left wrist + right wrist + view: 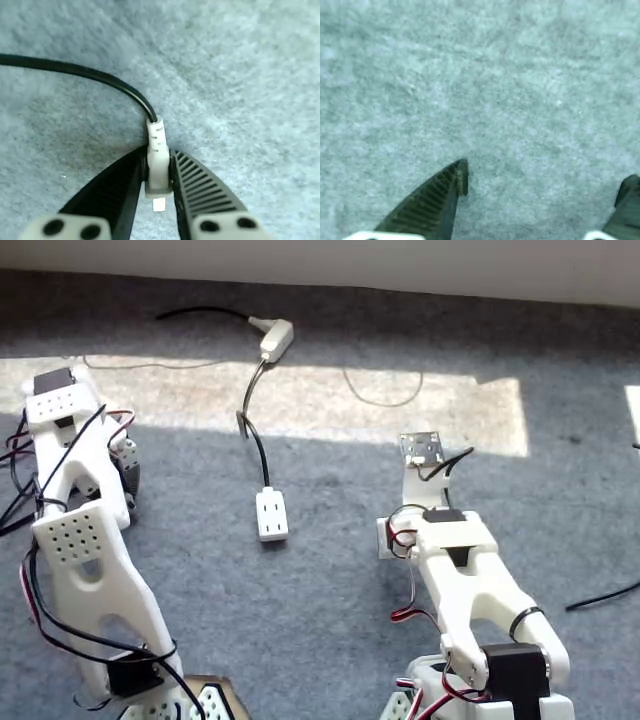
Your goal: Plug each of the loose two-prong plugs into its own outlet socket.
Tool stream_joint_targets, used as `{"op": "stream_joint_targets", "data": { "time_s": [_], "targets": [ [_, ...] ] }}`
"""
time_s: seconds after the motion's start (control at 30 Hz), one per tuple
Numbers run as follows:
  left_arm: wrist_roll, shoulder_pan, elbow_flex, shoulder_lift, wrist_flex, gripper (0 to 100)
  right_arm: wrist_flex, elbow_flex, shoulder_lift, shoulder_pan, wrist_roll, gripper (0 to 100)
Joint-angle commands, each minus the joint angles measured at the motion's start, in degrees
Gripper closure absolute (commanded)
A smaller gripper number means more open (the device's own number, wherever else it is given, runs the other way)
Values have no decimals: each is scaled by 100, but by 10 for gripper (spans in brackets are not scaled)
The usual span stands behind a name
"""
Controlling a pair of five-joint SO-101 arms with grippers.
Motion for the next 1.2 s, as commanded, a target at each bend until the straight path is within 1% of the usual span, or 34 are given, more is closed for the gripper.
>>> {"op": "stream_joint_targets", "data": {
  "time_s": [0.0,0.23,0.37,0.47,0.57,0.63,0.77,0.93,0.97,1.03,1.1,1.17],
  "targets": [
    [158,444,-338,-857,-88,938,-92,-40,-180,-40,-26,563],
    [1046,1182,-171,-2457,-88,938,-92,-40,-180,-40,-26,563],
    [1890,1763,321,-3187,-97,938,-92,-40,-180,-40,-26,563],
    [2523,2149,655,-3653,-97,978,-101,-40,-180,-40,-26,563],
    [2910,2598,1007,-4084,-114,992,-127,-40,-180,-40,-26,563],
    [3015,2879,1191,-4268,-123,991,-224,-4,-180,-40,-35,563],
    [3007,3398,1262,-4330,-123,993,-242,-22,-180,-40,-53,563],
    [3007,4242,1279,-4295,-132,993,-242,-22,-224,-40,-44,563],
    [2971,4365,1270,-4295,-185,993,-242,-31,-233,-13,-44,563],
    [2963,4585,1297,-4295,-536,993,-233,-40,-242,110,-44,563],
    [2971,4681,1473,-4286,-774,993,13,-189,-242,189,-44,563],
    [3007,4708,1780,-4286,-1020,993,655,-637,-242,198,-53,563]
  ]
}}
